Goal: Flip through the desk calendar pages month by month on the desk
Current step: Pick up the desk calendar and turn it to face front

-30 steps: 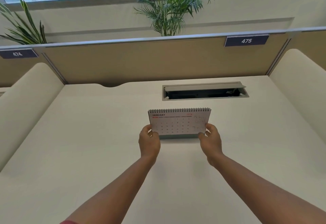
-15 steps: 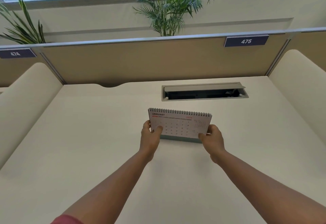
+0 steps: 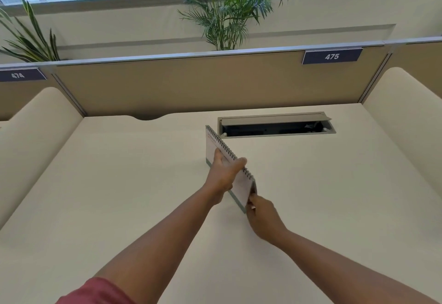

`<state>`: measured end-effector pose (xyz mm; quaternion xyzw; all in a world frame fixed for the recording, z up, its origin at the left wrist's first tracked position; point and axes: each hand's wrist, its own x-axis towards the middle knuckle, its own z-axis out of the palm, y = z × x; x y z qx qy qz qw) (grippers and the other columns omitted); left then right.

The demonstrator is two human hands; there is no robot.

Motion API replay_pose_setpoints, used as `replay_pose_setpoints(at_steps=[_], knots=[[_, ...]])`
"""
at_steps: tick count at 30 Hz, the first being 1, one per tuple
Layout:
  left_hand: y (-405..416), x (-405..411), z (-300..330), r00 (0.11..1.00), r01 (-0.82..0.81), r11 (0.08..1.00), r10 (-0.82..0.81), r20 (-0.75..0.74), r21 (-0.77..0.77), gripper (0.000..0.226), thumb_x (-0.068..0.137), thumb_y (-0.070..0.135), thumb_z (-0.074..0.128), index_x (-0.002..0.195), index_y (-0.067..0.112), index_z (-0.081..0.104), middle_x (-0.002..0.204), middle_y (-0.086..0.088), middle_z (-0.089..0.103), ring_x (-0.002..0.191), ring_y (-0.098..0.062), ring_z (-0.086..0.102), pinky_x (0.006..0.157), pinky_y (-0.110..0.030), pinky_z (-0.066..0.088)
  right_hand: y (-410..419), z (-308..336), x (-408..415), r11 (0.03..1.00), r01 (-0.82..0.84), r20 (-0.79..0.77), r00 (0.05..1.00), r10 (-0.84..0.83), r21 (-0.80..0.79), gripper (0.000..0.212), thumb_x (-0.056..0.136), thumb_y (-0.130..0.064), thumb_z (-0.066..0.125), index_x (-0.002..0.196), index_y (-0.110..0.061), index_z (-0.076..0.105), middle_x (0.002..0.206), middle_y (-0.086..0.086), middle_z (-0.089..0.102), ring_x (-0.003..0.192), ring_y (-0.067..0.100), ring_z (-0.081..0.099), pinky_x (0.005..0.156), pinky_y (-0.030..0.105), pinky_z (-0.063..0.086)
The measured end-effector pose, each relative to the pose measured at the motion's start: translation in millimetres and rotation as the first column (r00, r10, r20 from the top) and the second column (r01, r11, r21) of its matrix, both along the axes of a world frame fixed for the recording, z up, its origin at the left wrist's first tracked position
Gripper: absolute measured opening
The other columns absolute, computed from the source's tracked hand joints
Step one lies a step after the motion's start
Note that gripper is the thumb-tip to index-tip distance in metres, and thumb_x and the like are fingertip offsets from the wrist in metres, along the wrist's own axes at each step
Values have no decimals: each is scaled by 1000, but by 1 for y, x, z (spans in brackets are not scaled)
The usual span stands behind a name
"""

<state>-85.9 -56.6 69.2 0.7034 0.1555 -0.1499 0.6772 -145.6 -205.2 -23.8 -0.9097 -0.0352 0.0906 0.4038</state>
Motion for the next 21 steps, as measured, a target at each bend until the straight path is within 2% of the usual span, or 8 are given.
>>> replay_pose_setpoints(at_steps=[2, 5, 7, 9, 12, 15, 18, 21], knots=[[0, 5, 6, 1000, -14, 1000, 14, 1, 24, 66, 88, 27, 66, 146, 30, 34, 117, 9, 60, 97, -15, 60, 74, -37, 51, 1, 1, -5, 994, -103, 16, 994, 104, -46, 14, 92, -10, 47, 92, -11, 60, 91, 8, 71, 80, 30, 64, 74, 47, 55], [5, 9, 15, 999, -11, 993, 6, 44, 116, 55, 89, 16, 61, 142, 20, 48, 104, 1, 66, 88, -22, 61, 69, -39, 53, -2, 3, -10, 979, -187, 26, 982, 190, -78, 31, 90, -16, 45, 107, -20, 71, 107, 1, 76, 95, 24, 68, 84, 40, 55], [10, 12, 19, 995, -3, 974, -19, 93, 229, 37, 89, 18, 64, 125, 17, 64, 102, -7, 74, 84, -30, 71, 71, -44, 60, -5, 5, -9, 982, -176, 15, 984, 178, -71, 33, 90, -17, 49, 108, -22, 76, 112, -4, 77, 98, 20, 68, 87, 37, 55], [17, 14, 20, 992, 7, 958, -43, 120, 286, 24, 85, 29, 72, 108, 20, 70, 98, -10, 77, 84, -34, 76, 75, -54, 64, -9, 6, -4, 986, -154, 35, 987, 156, -60, 26, 91, -19, 50, 95, -22, 76, 100, -4, 77, 87, 20, 67, 77, 39, 57], [24, 16, 20, 983, 81, 906, -140, 115, 414, 36, 90, 33, 73, 123, 21, 65, 109, -2, 75, 86, -25, 77, 69, -48, 66, -16, 7, 7, 996, -78, 72, 994, 81, -36, 20, 93, -16, 53, 91, -20, 73, 96, 0, 76, 80, 20, 65, 67, 33, 54], [27, 18, 21, 959, 126, 791, -252, 131, 598, 37, 93, 31, 63, 129, 20, 64, 110, 0, 71, 88, -19, 71, 73, -43, 65, -23, 6, 18, 1000, 13, 104, 994, -15, 13, 17, 92, -12, 58, 95, -17, 74, 94, 0, 75, 79, 19, 65, 71, 33, 54], [27, 22, 25, 928, 151, 678, -349, 134, 720, 32, 95, 27, 58, 126, 28, 66, 108, 5, 69, 91, -18, 68, 74, -41, 62, -29, 5, 26, 990, 130, 127, 982, -137, 64, 29, 91, -9, 61, 118, -12, 70, 111, -2, 67, 94, 16, 62, 83, 28, 50], [30, 29, 31, 899, 148, 587, -415, 139, 796, 34, 96, 22, 54, 125, 35, 67, 107, 9, 68, 91, -18, 67, 73, -38, 59, -31, 6, 32, 960, 244, 189, 945, -267, 140, 41, 87, -3, 67, 126, -12, 57, 120, -1, 51, 108, 18, 54, 87, 18, 43]])
